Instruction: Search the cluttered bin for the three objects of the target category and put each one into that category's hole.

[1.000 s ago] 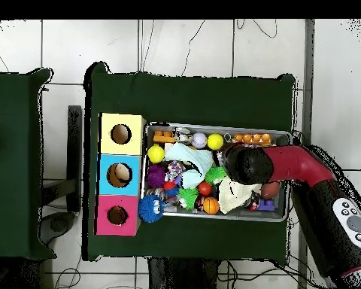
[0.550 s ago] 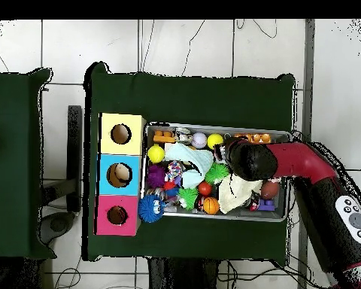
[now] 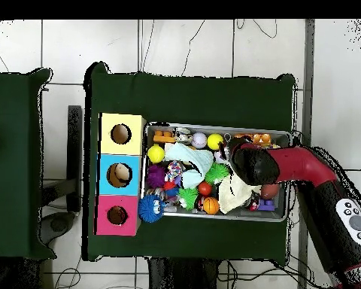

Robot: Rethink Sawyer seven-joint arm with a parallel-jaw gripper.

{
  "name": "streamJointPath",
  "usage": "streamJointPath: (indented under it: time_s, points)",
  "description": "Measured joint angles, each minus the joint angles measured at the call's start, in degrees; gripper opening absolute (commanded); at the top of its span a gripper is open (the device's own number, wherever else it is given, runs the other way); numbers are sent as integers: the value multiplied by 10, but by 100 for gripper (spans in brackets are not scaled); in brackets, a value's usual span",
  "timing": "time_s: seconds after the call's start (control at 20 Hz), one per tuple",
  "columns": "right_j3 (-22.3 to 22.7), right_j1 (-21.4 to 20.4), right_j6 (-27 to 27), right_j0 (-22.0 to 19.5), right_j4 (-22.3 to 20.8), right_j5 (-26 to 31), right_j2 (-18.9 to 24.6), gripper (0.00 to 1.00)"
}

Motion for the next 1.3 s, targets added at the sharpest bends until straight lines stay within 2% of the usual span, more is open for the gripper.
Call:
streamJointPath:
  time_s: [0.25, 0.6, 0.9, 1.3]
  points:
    - [0, 2, 0, 5, -22, -3, -5, 100]
    - [0, 4, 0, 39, -48, -3, -39, 100]
    - [-1, 4, 0, 60, -54, -4, -56, 100]
    - [-2, 4, 0, 65, -55, -12, -60, 100]
